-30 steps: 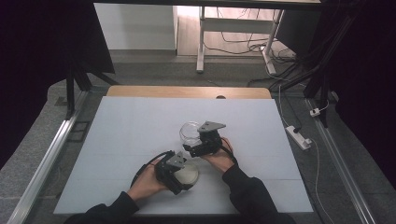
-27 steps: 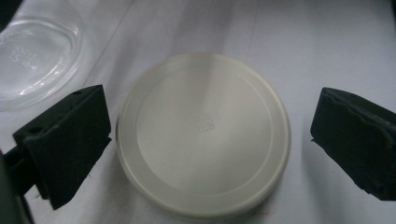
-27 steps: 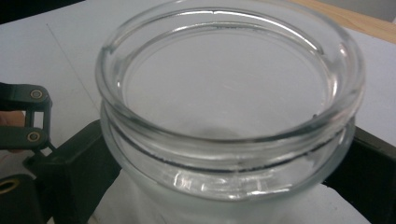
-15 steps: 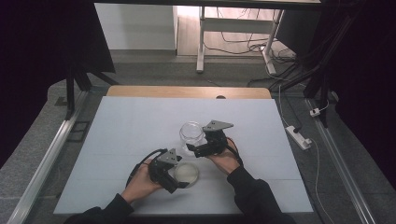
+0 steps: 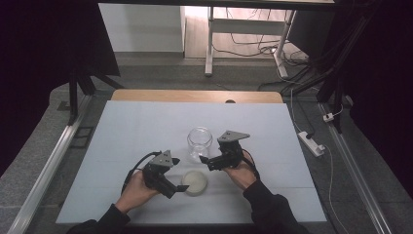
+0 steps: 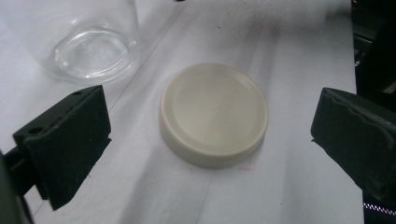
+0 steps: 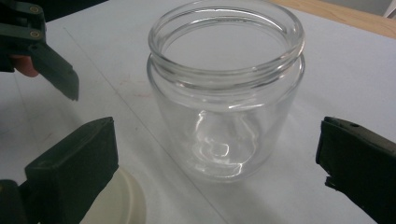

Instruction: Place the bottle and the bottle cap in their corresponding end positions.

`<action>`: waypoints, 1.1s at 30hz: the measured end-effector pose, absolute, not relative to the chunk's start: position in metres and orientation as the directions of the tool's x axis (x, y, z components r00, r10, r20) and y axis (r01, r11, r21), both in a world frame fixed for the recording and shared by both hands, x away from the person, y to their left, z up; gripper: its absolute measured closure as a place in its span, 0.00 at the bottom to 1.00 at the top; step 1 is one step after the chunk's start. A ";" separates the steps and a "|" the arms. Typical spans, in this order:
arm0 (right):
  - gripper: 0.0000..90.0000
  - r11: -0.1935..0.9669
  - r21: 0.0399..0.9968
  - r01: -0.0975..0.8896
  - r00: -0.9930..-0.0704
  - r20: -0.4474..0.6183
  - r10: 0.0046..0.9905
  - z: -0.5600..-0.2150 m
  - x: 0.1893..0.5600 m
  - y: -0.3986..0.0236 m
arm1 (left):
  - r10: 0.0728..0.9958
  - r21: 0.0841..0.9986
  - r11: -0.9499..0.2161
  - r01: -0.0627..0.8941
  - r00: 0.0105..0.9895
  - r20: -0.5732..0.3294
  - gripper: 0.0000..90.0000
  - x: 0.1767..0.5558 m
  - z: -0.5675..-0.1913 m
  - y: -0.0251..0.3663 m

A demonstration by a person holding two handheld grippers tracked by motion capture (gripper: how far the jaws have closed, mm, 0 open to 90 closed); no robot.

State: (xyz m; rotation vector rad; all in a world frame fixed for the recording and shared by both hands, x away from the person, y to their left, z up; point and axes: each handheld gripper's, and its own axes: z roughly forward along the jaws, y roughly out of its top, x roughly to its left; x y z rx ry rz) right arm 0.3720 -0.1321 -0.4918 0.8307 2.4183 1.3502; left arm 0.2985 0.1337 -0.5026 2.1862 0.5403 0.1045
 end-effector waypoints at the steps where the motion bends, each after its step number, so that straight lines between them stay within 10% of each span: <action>1: 0.00 0.406 0.840 0.361 -0.804 0.060 0.591 -0.491 0.370 -0.133 | 0.418 0.771 -0.537 0.344 0.901 -0.110 0.00 0.297 -0.502 0.136; 33: 0.00 0.353 0.864 0.359 -0.763 0.053 0.644 -0.469 0.300 -0.209 | 0.601 0.818 -0.388 0.425 0.790 -0.126 0.00 0.243 -0.492 0.218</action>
